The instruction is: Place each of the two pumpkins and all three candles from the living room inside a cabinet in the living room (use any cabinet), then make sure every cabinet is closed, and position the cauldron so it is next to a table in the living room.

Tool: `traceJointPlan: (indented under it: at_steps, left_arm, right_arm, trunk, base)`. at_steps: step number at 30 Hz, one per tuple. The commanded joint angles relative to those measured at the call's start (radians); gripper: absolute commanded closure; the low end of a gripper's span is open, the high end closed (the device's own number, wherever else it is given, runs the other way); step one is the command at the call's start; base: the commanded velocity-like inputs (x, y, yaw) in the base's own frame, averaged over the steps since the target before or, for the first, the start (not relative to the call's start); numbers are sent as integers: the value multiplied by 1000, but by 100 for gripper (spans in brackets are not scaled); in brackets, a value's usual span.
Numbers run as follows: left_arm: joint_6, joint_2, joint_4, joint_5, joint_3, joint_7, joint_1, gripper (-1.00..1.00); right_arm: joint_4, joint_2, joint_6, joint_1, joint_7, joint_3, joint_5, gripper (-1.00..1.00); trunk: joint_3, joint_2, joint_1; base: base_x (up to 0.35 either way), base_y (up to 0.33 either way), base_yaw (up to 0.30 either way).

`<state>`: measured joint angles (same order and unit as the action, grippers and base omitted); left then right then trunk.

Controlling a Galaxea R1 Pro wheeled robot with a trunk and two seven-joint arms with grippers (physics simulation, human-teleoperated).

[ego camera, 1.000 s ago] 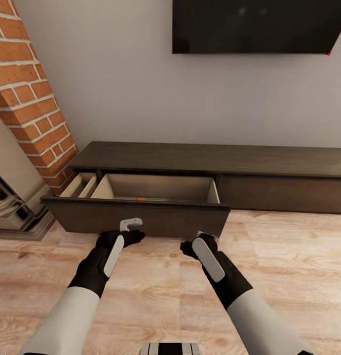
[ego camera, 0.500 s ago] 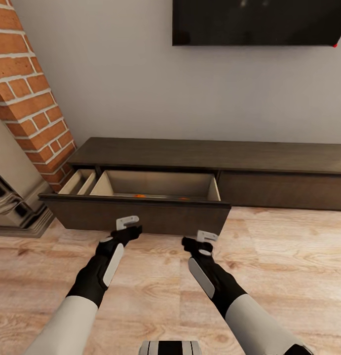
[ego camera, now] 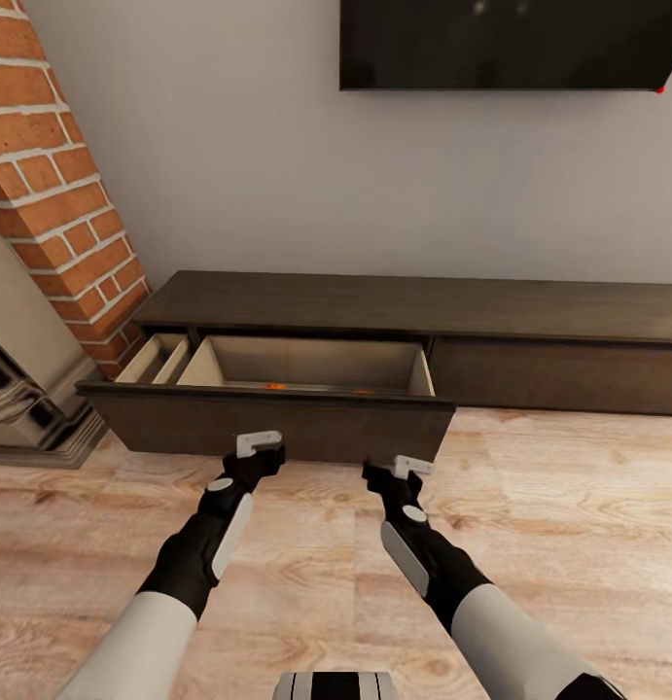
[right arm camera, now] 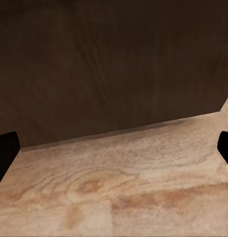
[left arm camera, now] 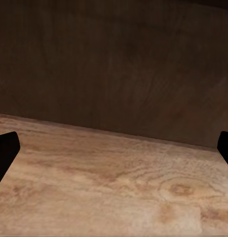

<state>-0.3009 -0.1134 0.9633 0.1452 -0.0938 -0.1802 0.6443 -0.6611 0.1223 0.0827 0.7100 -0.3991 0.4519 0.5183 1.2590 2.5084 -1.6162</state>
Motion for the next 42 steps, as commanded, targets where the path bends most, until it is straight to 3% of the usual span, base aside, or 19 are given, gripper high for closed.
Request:
traceJointPlan:
  at_steps: [1, 4, 10, 18, 23, 27, 42]
  left_arm:
    - [9, 1, -10, -1, 0, 2, 0, -100]
    - [38, 0, -24, -1, -2, 7, 0, -100]
    - [62, 1, -45, -1, -3, 10, 0, -100]
    - [64, -1, -59, -2, -6, 10, 0, -100]
    - [69, 0, -60, -2, -55, 8, 0, -100]
    - [83, 0, -61, 0, -71, 8, 0, -100]
    - [102, 0, -76, -1, -79, 7, 0, -100]
  right_arm:
    - [9, 1, 25, 0, 0, -1, -27, -100]
    - [25, 5, 57, 0, 0, -7, -96, -100]
    - [41, 9, 81, 0, -3, -14, -142, -100]
    - [45, 15, 92, -1, -10, -15, -148, -100]
    - [59, 16, 92, -1, -11, -15, -149, -100]
    - [65, 17, 93, -1, -11, -15, -149, -100]
    - [66, 17, 94, -1, -11, -15, -149, -100]
  trunk:
    - [0, 0, 0]
    - [0, 0, 0]
    - [0, 0, 0]
    - [0, 0, 0]
    - [0, 0, 0]
    - [0, 0, 0]
    - [0, 0, 0]
  base:
    - [0, 0, 0]
    - [0, 0, 0]
    - [15, 1, 0]
    - [233, 30, 0]
    - [117, 3, 0]
    - [33, 0, 0]
    - [177, 0, 0]
